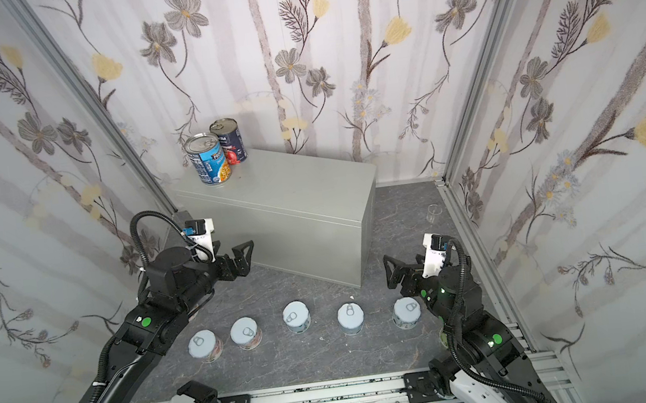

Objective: Place and organize the canned foods onto the counter
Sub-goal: 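Lower right gripper onto the pale green-labelled can and close it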

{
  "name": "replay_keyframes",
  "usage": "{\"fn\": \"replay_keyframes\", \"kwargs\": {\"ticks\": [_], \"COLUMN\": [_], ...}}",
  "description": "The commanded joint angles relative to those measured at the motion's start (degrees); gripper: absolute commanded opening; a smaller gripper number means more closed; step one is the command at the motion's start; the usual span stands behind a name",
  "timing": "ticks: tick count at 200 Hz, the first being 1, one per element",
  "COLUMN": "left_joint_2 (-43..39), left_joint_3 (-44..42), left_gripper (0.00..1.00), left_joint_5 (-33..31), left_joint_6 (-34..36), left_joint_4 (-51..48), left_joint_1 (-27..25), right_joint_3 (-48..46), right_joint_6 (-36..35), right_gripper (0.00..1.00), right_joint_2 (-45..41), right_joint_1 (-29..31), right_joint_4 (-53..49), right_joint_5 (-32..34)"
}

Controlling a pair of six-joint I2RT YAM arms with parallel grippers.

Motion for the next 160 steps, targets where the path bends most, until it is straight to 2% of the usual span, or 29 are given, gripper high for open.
{"fn": "replay_keyframes", "kwargs": {"ticks": [1,32,108,160], "left_joint_2": [0.1,0.3,0.2,-0.2], "left_joint_3": [-2.3,-6.7,-18.6,-23.2], "left_gripper": [1.0,1.0,1.0,1.0], "left_joint_5": [-4.2,-7.4,-9.0,-9.5], "left_joint_6": [-2.8,-5.0,-9.8,-10.5], "left_joint_4": [1.9,3.7,13.4,17.8], "left_joint_1": [-3.0,-6.5,-11.3,-12.1], "right_joint_3": [-3.0,-7.3,-14.0,-16.9], "right_joint_6": [6.1,9.9,21.6,27.9], "right_gripper": [1.0,1.0,1.0,1.0], "right_joint_2": [-1.3,-2.1,0.7,6.0], "right_joint_1": [0.0,0.1,1.5,8.2], "right_joint_4": [-2.1,-4.1,-4.2,-4.9], "right_joint_5": [5.7,8.5,12.3,17.1]}}
